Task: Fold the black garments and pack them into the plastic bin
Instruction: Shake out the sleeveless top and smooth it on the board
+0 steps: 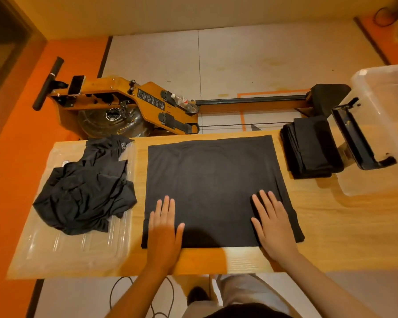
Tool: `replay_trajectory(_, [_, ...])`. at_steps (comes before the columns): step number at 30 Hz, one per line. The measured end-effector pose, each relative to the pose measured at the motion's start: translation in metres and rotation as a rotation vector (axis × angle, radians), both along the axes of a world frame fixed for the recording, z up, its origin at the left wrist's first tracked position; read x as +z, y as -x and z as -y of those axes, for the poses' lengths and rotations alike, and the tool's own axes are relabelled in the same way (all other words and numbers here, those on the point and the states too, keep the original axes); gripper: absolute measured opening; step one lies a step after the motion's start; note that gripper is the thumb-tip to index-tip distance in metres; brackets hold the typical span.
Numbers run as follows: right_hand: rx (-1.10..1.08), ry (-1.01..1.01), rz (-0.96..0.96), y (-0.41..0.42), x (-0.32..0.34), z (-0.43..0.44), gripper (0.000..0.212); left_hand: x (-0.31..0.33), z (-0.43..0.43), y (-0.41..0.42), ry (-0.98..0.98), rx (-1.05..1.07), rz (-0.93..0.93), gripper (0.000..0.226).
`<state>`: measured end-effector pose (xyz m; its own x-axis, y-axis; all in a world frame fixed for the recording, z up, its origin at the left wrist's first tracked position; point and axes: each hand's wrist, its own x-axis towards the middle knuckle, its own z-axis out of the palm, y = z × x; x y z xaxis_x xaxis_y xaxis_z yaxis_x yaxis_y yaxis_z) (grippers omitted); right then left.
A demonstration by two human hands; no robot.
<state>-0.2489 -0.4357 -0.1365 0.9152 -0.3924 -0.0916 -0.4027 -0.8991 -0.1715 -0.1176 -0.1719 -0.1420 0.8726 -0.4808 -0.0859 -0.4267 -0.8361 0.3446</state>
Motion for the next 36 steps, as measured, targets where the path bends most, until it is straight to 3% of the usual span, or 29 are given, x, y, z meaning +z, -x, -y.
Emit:
replay_trajectory(4, [-0.041, -0.015, -0.072, 0.038, -0.004, -0.012, 0.057, -0.009, -0.036, 0.022, -0.096, -0.046, 0.005, 0.062])
replay_trajectory(8, [-0.036, -0.015, -0.122, 0.07, -0.01, -0.019, 0.072, -0.007, -0.068, 0.037, -0.229, -0.137, -0.003, 0.076])
replay_trajectory(13, [0.006, -0.02, -0.124, 0.095, -0.007, -0.034, 0.091, -0.005, -0.096, 0.055, -0.243, -0.234, 0.004, 0.092])
replay_trajectory(17, [0.067, 0.033, -0.085, 0.117, -0.007, -0.04, 0.073, -0.007, -0.11, 0.064, -0.221, -0.259, 0.057, 0.102])
replay_trajectory(20, [0.01, 0.016, -0.032, 0.123, -0.006, -0.046, 0.103, -0.005, -0.117, 0.067, -0.223, -0.266, 0.083, 0.115])
replay_trajectory(21, [-0.006, 0.004, -0.02, 0.124, -0.002, -0.048, 0.103, -0.003, -0.119, 0.069, -0.205, -0.267, 0.084, 0.115])
replay_trajectory(24, [-0.034, -0.11, 0.041, 0.131, 0.006, -0.05, 0.076, 0.009, -0.128, 0.069, -0.146, -0.253, 0.067, 0.101])
replay_trajectory(27, [-0.071, -0.253, 0.113, 0.132, 0.023, -0.046, 0.051, 0.028, -0.137, 0.06, 0.015, -0.183, 0.025, 0.063])
replay_trajectory(31, [-0.138, -0.28, 0.244, 0.107, 0.075, -0.039, 0.036, 0.079, -0.136, 0.028, 0.188, -0.07, 0.075, 0.029])
replay_trajectory(36, [-0.129, -0.39, 0.49, 0.054, 0.167, -0.035, 0.026, 0.166, -0.109, -0.039, 0.464, 0.114, 0.175, 0.016])
